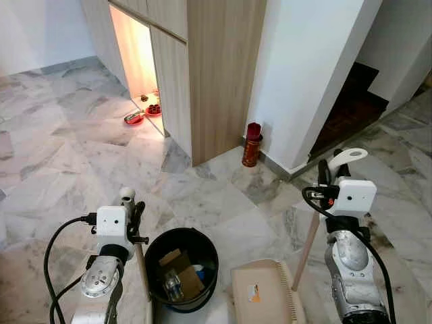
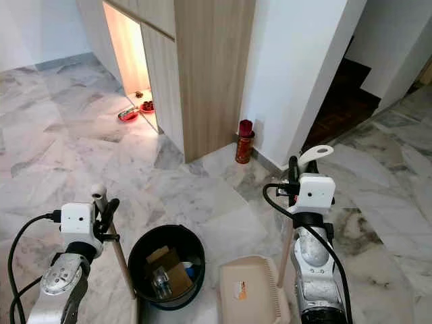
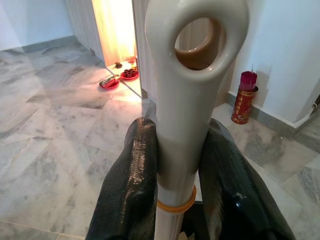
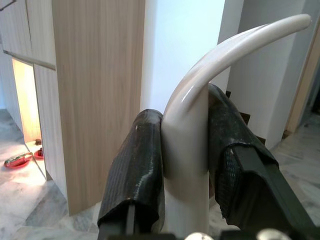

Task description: Sweep floor

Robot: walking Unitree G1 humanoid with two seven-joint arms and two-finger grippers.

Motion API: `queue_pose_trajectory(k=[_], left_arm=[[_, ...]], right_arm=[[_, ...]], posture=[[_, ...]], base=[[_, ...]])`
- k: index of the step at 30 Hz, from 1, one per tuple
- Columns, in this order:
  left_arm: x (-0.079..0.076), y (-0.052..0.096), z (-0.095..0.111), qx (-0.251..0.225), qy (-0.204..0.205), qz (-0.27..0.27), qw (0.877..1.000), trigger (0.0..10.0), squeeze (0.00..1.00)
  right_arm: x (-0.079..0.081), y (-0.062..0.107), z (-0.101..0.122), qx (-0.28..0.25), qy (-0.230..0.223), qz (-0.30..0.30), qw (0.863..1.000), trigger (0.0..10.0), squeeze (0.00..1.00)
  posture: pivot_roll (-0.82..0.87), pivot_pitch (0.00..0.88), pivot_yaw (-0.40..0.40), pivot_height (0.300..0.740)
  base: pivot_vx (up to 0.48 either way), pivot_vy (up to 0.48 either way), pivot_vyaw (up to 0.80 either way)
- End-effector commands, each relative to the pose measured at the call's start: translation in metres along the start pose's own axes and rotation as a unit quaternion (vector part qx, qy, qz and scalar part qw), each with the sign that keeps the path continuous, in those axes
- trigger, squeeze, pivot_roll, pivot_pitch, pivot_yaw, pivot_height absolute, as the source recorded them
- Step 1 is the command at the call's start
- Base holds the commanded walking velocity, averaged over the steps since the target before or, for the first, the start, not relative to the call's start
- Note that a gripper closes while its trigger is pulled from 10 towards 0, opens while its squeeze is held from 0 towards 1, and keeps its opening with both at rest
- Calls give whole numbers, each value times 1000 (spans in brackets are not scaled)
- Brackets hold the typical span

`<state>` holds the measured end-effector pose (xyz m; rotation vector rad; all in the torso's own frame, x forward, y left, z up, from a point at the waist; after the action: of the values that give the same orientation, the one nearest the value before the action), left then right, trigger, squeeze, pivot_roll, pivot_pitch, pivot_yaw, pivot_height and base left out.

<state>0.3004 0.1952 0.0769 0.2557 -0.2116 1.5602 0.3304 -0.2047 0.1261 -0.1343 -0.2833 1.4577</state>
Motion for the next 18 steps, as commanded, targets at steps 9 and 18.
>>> queue_pose_trajectory(k=[9,18], left_arm=[[-1,-4,19,-40,14,0,999,10000,0],[-2,-4,21,-43,0,-5,999,10000,0]], right_arm=[[9,-9,10,-23,19,21,999,10000,0],[14,-11,11,-25,18,26,999,10000,0]], posture=[[30,0,-41,740],[32,0,-40,740]], base=[[-244,0,0],[-330,0,0]])
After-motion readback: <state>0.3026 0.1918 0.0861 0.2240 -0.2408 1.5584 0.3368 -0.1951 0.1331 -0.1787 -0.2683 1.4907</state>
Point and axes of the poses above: a point about 5 cm out from each wrist's last joint towards the gripper, its own y axis pointing back from the gripper into the wrist, its own z axis along the axis of the wrist's last joint, x = y × z, the point moved 4 cm from there along -y, pointing out of the wrist towards the gripper, and after that the axes turned 13 degrees about -y, right-handed, at the moved point
